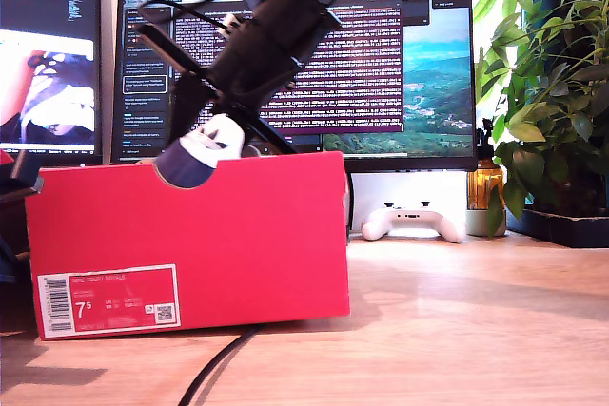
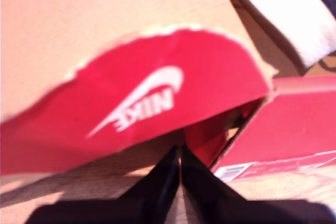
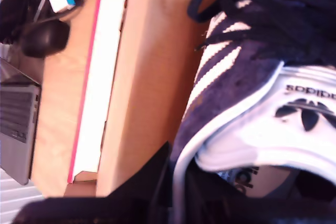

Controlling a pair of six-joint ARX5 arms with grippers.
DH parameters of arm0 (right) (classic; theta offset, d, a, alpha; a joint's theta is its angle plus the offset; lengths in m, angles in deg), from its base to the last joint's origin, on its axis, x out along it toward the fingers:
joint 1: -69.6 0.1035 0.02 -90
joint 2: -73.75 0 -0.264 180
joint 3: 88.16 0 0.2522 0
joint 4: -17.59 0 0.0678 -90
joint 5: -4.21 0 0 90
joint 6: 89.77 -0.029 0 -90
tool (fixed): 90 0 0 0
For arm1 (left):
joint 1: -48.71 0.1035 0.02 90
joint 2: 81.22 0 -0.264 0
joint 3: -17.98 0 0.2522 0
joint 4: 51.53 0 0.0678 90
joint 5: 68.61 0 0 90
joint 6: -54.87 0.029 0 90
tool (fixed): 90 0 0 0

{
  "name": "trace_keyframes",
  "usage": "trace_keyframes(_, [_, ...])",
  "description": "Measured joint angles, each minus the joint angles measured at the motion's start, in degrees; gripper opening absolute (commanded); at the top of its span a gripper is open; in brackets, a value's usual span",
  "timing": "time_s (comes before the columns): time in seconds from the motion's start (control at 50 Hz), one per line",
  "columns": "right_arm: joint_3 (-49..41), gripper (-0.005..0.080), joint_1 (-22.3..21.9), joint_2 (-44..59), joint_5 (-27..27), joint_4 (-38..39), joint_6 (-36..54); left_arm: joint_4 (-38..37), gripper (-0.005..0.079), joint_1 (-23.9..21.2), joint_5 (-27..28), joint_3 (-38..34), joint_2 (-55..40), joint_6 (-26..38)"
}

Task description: Pack the blue shoes by picking the first shoe and placing it inside the red shoebox, left side, then picking and rotating the second shoe and placing it in the shoebox

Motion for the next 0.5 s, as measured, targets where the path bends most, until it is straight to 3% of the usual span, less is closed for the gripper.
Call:
trace_keyframes(0.3, [0.00, 0.0002, 2.34, 2.73, -2.29, 0.90, -0.96, -0.02, -0.0020, 0.00, 0.00, 0.00, 0.00, 0.02])
trace_keyframes(0.5, [0.00, 0.0302, 3.17, 3.41, -3.10, 1.31, -0.94, -0.02, -0.0020, 0.00, 0.00, 0.00, 0.00, 1.29])
